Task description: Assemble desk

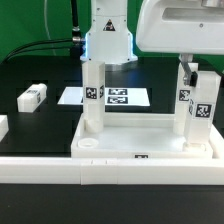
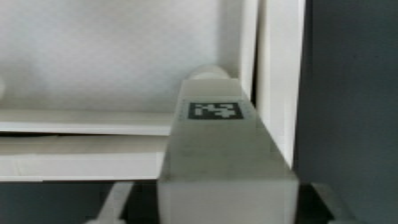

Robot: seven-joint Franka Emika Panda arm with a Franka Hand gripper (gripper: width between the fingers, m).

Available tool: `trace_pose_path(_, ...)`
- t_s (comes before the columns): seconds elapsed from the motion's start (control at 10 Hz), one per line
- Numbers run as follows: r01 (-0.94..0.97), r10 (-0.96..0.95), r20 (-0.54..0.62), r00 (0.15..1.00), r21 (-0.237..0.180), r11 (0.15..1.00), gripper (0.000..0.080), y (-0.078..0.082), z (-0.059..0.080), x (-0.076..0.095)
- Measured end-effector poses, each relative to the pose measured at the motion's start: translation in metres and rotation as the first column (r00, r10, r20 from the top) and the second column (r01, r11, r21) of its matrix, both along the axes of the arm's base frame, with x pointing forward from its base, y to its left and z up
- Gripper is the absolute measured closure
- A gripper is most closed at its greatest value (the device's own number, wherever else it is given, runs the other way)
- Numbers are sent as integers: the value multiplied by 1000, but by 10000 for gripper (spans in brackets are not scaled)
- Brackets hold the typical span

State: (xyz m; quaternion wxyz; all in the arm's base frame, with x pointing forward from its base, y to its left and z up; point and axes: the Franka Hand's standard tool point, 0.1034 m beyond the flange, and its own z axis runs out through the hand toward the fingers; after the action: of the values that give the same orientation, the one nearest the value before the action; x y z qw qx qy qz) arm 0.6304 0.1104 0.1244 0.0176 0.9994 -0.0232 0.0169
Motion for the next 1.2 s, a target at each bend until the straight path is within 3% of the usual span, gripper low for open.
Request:
trace_pose_path(0.3,31,-31,1,1000,1,1000,511,0,0,0)
trace_pose_path(0.7,294,-295,8,956,12,956,511,1,-1,0)
trace_pose_path(0.9,482,-483,20,875,27,876,511,3,-1,0)
trace_pose_path(1.2,745,-748,25,664,75,663,511,8,-2,0)
